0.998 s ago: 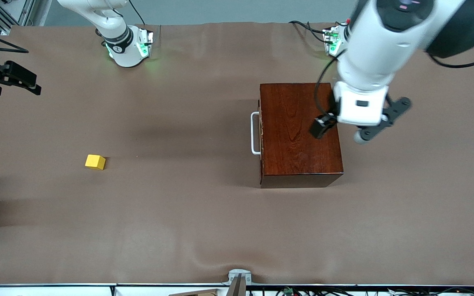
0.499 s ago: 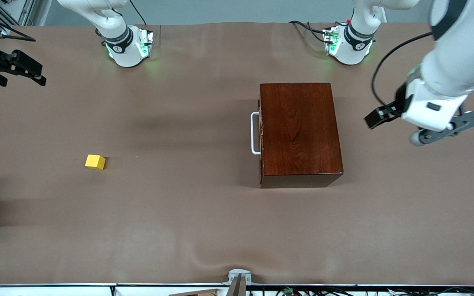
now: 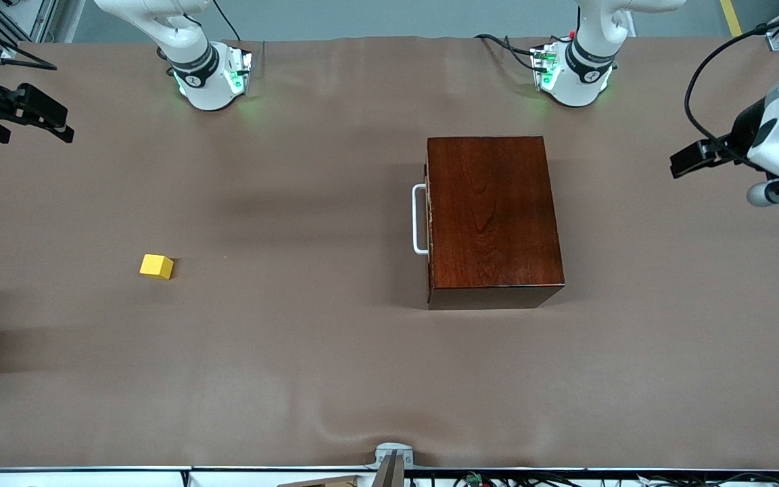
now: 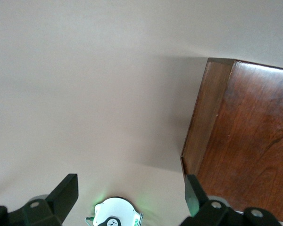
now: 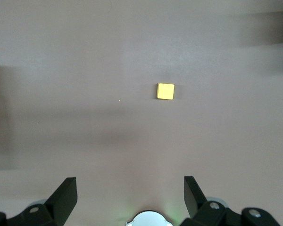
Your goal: Open drawer, take yellow block, close drawer
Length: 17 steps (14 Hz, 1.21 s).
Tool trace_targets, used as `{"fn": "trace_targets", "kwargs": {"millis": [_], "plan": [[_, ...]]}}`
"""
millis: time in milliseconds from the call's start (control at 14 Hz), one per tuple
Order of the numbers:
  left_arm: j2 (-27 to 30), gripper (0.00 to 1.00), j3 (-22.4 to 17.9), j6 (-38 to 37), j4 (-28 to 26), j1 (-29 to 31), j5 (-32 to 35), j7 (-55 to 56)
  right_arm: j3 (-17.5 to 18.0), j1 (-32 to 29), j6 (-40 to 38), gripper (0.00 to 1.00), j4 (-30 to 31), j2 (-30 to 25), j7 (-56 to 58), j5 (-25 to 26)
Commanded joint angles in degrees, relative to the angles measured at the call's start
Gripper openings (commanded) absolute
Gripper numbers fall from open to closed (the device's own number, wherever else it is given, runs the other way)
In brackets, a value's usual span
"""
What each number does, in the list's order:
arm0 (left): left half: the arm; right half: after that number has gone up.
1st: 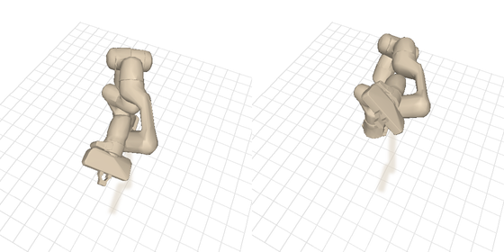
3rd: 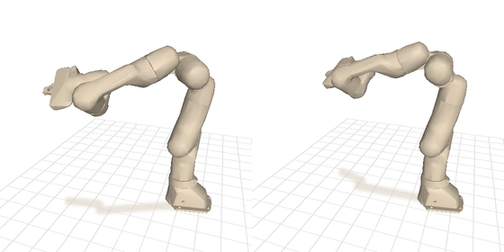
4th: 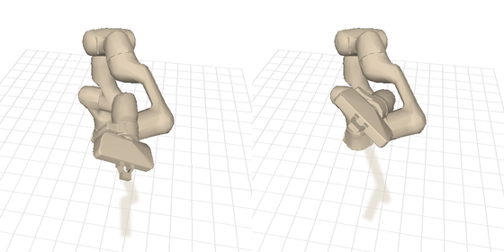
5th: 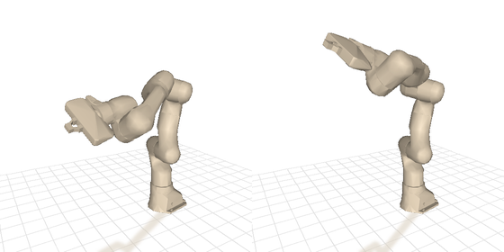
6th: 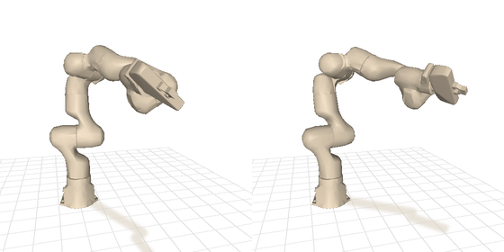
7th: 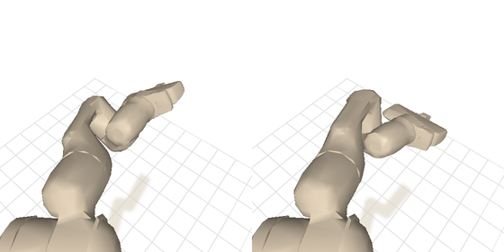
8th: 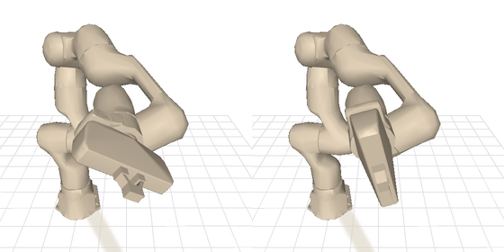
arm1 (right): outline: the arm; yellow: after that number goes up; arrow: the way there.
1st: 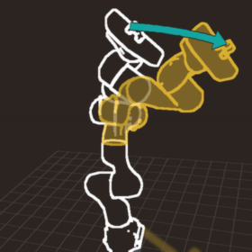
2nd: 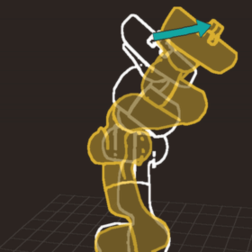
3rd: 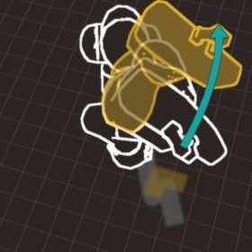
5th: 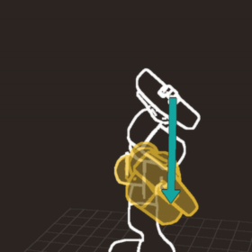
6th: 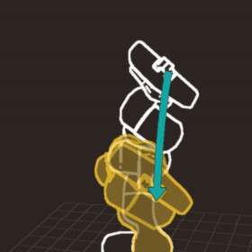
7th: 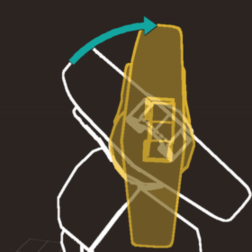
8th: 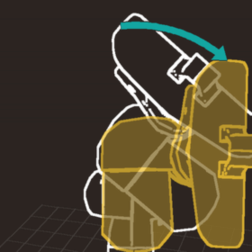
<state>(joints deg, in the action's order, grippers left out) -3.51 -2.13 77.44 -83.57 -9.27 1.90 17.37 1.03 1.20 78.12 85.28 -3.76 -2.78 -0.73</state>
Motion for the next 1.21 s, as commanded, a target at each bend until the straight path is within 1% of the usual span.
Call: {"fn": "trace_targets", "kwargs": {"millis": [0, 285, 356, 641, 926, 1140], "plan": [[5.26, 1.0, 0.37, 2.98, -7.12, 0.39, -0.84, -2.41, 0.02, -0.41, -0.07, 1.0, 0.95, -1.33, 0.58, 0.38], [9.39, 1.0, 0.37, 6.22, -12.39, 2.76, -0.75, -7.24, 0.11, -0.24, 0.02, 1.0, 0.94, -1.25, 0.58, -0.23], [10.01, 1.0, 0.37, 6.41, -12.76, 3.37, -0.75, -8.3, 0.11, -0.32, 0.11, 1.0, 1.03, -1.25, 0.58, -0.23], [11.07, 1.0, 0.19, 6.41, -11.97, 3.73, -0.84, -12.52, 0.02, -0.41, 0.28, 1.0, 1.03, -1.25, 0.67, -0.23], [9.5, 1.0, 0.46, 6.32, -7.85, 3.12, -0.93, -11.48, 0.02, -0.41, 0.11, 1.0, 1.03, -1.25, 1.11, -0.23], [8.97, 1.0, 0.54, 6.23, -7.57, 3.03, -0.93, -11.74, 0.02, -0.5, -0.07, 1.0, 1.03, -1.25, 1.64, -0.23]]}}
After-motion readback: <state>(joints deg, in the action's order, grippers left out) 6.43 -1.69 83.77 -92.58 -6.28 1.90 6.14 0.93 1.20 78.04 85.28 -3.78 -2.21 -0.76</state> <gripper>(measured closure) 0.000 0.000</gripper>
